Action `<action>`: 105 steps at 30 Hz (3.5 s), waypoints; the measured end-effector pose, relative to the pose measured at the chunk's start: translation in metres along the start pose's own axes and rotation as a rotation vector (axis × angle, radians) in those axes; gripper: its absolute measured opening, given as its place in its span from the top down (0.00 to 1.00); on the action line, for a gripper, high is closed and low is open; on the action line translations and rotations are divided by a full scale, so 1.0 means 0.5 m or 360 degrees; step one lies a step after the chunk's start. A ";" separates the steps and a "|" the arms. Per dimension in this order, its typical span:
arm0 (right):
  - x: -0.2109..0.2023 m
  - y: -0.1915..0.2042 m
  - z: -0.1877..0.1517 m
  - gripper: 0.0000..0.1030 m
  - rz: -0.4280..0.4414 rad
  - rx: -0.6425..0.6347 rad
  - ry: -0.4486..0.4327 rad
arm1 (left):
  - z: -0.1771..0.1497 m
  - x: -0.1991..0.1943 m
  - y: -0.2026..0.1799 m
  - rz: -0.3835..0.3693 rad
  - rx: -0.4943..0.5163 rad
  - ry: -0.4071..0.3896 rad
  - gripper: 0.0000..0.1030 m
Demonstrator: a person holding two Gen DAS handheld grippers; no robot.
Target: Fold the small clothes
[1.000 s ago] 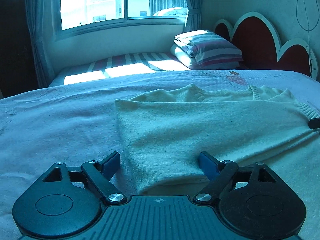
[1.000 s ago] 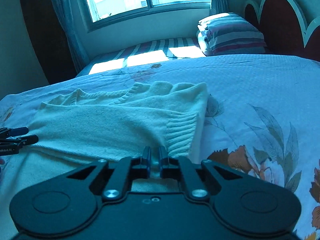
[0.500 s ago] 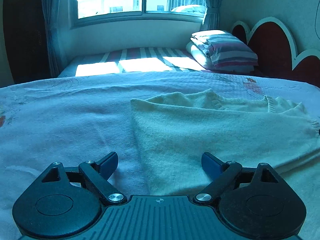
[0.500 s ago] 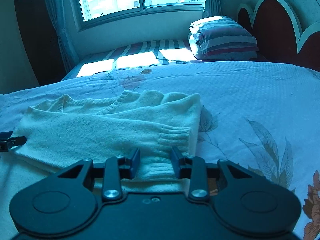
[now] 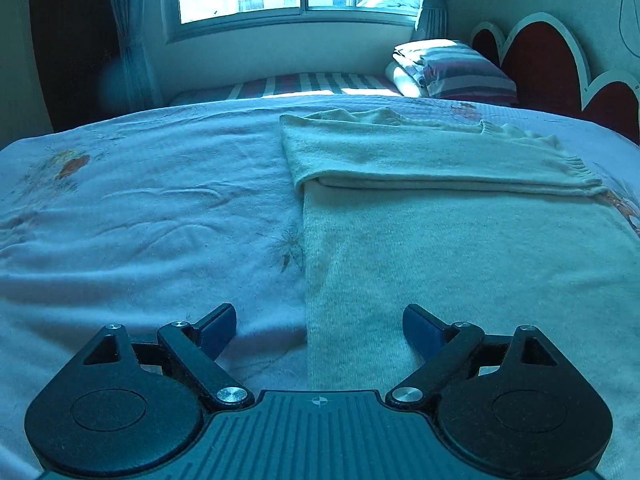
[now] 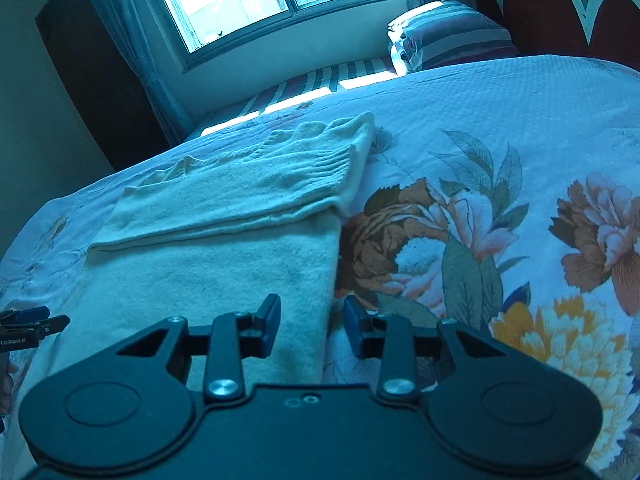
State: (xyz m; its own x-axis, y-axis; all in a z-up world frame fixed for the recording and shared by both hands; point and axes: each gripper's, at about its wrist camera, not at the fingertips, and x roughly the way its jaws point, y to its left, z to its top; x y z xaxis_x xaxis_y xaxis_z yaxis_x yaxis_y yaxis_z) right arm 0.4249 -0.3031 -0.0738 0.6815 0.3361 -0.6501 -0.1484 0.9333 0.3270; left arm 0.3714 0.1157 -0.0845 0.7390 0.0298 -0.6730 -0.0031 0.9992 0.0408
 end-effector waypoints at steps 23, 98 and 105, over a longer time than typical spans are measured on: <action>-0.245 0.034 -0.202 0.48 0.0058 0.0335 0.0004 | -0.227 -0.269 0.084 -0.0240 -0.0317 0.0044 0.07; -0.392 0.062 -0.302 0.95 0.0503 0.0679 -0.0209 | -0.280 -0.282 0.199 -0.1247 -0.1161 -0.0178 0.97; -0.401 0.090 -0.181 0.95 0.0507 0.0480 -0.0298 | -0.162 -0.278 0.194 -0.1254 -0.1091 -0.0290 0.97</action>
State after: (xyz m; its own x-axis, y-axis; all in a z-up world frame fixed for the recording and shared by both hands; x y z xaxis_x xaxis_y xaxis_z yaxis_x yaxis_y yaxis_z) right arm 0.2165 -0.3169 0.0093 0.7573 0.5451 -0.3595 -0.1750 0.6999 0.6925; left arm 0.2139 0.2109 -0.0471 0.7876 -0.5812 -0.2046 0.1836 0.5383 -0.8225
